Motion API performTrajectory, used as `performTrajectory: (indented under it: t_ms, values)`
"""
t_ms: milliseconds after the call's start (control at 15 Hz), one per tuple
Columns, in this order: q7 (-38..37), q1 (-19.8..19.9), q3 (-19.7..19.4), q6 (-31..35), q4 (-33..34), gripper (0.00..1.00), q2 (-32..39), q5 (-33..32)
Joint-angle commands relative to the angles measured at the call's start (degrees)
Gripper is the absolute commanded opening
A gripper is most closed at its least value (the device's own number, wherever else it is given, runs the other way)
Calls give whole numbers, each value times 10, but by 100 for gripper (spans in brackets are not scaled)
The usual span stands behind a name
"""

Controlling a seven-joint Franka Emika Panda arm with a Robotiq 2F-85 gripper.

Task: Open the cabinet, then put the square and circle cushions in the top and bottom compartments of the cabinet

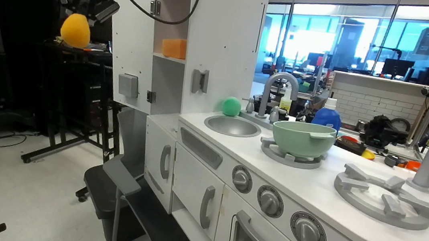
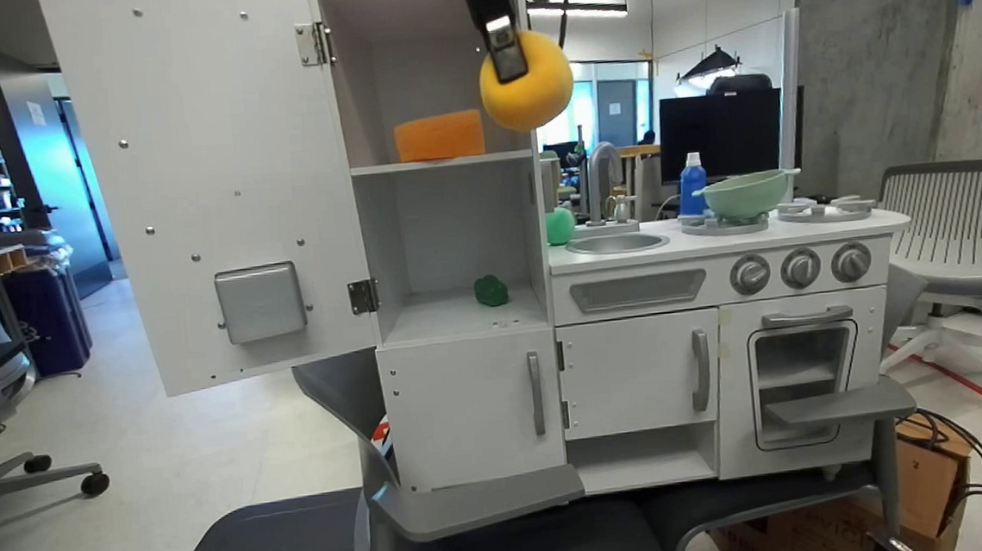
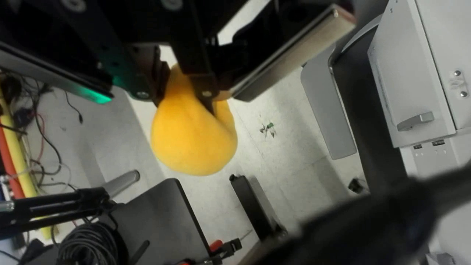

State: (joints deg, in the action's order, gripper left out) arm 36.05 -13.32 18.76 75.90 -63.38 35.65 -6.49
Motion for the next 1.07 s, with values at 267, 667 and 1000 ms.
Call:
performTrajectory:
  t_ms: [267,667,1000]
  values:
    - [-43,-131,-79,26,83,5,125,-189]
    - [-169,-193,-136,112,140,5,221,-270]
    - [-280,-235,-166,156,158,5,260,-321]
